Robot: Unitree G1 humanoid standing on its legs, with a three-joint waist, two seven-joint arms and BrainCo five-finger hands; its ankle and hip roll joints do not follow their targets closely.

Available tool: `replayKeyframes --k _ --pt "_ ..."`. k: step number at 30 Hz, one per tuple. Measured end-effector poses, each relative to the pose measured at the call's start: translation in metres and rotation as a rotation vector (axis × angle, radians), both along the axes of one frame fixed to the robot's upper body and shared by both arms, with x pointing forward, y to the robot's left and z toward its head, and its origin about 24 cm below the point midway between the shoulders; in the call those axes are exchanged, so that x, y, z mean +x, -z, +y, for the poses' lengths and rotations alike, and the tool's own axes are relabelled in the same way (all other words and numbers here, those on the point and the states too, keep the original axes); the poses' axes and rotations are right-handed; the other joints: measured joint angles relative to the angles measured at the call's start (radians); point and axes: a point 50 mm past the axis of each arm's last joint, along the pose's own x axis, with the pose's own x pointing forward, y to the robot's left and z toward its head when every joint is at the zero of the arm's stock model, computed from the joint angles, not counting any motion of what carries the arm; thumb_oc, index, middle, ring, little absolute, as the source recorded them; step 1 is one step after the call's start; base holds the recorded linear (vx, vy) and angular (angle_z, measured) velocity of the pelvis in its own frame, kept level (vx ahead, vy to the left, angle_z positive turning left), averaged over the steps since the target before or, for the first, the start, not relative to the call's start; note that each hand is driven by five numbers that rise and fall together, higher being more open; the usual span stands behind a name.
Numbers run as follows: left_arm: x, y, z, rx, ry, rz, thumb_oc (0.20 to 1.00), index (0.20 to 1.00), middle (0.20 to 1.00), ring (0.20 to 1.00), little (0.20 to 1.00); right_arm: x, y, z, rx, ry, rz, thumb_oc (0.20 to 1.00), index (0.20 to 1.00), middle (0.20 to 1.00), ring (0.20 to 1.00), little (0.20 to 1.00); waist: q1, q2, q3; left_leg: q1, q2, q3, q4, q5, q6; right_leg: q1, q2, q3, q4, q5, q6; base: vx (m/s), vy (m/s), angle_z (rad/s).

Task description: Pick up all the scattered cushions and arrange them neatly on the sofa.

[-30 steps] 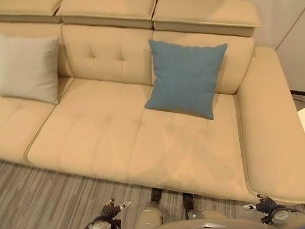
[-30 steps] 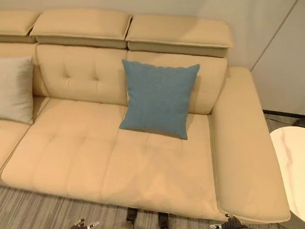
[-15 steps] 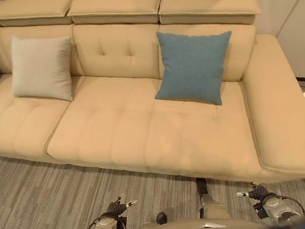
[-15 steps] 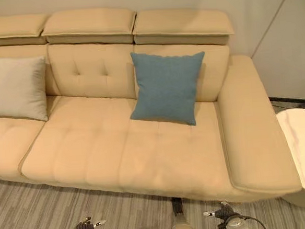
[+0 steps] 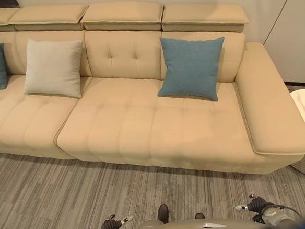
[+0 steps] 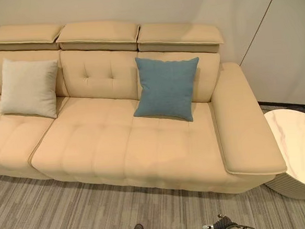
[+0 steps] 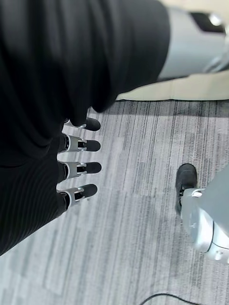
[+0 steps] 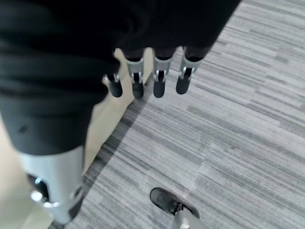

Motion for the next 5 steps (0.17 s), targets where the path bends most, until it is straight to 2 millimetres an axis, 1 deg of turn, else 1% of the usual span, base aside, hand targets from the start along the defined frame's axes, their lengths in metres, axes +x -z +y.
replayKeyframes --k 3,5 --pt "0.0017 -0.0001 -0.0006 -0.001 0.004 -0.003 1.000 1.000 1.000 1.000 1.000 -0.0013 0.0003 0.0000 0.000 0.000 0.001 1.000 1.000 1.000 1.000 1.000 -0.001 0.002 -0.013 0.000 0.006 -0.002 0.000 0.000 0.000 0.000 0.007 -0.001 0.000 0.001 -0.008 0.00 -0.001 0.01" --pt "0.0049 0.0000 -0.0030 -0.006 0.011 -0.009 1.000 1.000 1.000 1.000 1.000 -0.0031 0.0007 -0.0001 0.000 0.002 0.006 1.000 1.000 1.000 1.000 1.000 -0.012 0.010 -0.021 -0.002 0.007 -0.008 0.000 0.002 0.002 0.001 0.009 -0.003 0.000 0.000 -0.009 0.02 0.000 0.06"
